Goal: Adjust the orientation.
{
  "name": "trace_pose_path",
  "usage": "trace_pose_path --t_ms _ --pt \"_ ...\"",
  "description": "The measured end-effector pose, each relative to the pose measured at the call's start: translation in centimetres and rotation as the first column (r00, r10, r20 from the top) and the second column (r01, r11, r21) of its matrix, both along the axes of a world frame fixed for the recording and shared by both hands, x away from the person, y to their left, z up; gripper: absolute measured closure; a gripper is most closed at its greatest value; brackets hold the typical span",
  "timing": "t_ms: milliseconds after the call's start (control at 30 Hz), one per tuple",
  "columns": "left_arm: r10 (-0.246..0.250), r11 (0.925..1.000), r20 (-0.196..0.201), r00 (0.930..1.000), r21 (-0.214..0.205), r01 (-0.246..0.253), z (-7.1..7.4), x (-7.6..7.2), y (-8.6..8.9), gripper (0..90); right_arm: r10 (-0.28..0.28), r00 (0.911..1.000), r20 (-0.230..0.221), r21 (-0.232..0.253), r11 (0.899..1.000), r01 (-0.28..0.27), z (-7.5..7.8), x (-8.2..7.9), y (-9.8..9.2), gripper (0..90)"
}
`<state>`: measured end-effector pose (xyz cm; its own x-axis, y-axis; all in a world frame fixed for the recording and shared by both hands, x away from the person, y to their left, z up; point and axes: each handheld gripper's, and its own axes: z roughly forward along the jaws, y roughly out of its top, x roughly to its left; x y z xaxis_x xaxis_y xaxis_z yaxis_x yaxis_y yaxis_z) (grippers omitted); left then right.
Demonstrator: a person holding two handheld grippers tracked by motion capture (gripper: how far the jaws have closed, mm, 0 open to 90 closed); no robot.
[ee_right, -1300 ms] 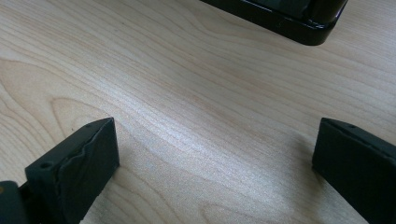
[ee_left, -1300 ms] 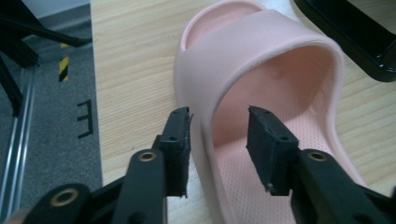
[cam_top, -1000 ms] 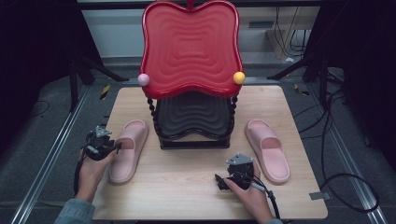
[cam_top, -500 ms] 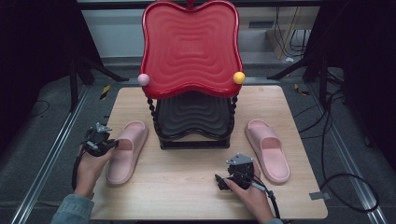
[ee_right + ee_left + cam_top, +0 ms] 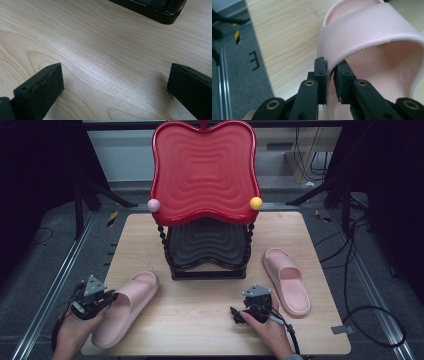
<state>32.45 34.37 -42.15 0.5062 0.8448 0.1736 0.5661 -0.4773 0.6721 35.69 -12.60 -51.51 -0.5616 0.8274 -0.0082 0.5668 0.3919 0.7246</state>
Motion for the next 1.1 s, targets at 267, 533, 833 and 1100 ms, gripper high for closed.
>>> trace_pose_path --t_ms 267,533,833,1100 --pt "-0.173 0.9848 -0.02 0.9848 -0.026 0.172 -1.1 0.7 -6.7 81.1 -0.002 1.0 0.001 0.0 1.0 0.002 0.0 0.0 0.0 0.8" --pt "-0.229 0.9733 -0.04 0.9726 0.002 0.229 -2.7 2.1 -11.0 80.7 -0.001 1.0 0.001 0.0 1.0 0.001 0.0 0.0 0.0 0.8" --pt "-0.205 0.9751 0.0 0.9787 -0.086 0.205 -0.5 -0.8 -10.2 58.2 -0.001 1.0 0.0 0.0 1.0 0.001 0.0 0.0 0.0 0.8" --pt "-0.26 0.9466 -0.059 0.9639 -0.213 0.242 -1.0 -2.8 -11.3 56.4 -0.001 1.0 0.001 -0.001 1.0 0.001 0.0 0.0 0.0 0.8"
